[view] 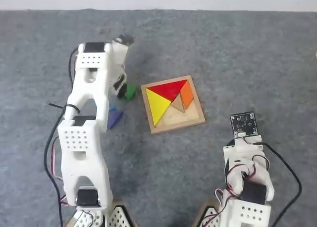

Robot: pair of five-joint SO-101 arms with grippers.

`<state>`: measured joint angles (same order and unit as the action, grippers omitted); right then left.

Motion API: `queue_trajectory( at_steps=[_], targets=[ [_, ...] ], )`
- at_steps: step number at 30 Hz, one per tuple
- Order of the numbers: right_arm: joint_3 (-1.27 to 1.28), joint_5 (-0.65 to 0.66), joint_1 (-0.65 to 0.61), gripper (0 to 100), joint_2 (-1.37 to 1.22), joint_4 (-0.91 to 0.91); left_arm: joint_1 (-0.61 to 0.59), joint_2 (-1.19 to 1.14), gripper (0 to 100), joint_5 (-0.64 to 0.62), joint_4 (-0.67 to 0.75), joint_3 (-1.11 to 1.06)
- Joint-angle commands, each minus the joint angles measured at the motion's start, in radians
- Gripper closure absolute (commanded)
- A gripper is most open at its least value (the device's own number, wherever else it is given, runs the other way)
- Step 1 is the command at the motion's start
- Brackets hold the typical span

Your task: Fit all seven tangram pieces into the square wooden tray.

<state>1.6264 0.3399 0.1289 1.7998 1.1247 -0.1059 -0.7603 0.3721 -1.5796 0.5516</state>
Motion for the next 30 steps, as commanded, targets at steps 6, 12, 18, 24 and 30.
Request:
queue_trajectory(
  at_steps=[6, 12, 18, 24, 30],
  targets=[
    [-0.008, 0.009, 0.012, 99.2, 0.013, -0.018, 0.035, 0.031, 76, -0.13, 0.351, 0.019],
    [-0.008, 0.009, 0.012, 99.2, 0.013, -0.018, 0.041, -0.114, 79, -0.115, 0.281, 0.111],
    [-0.008, 0.009, 0.012, 99.2, 0.013, -0.018, 0.015, -0.189, 83, -0.026, -0.029, 0.229],
    [-0.008, 0.009, 0.01, 99.2, 0.013, -0.018, -0.028, -0.18, 84, 0.052, -0.178, 0.257],
    [-0.008, 0.009, 0.012, 99.2, 0.013, -0.018, -0.038, -0.029, 84, 0.117, -0.175, 0.024]
  ],
)
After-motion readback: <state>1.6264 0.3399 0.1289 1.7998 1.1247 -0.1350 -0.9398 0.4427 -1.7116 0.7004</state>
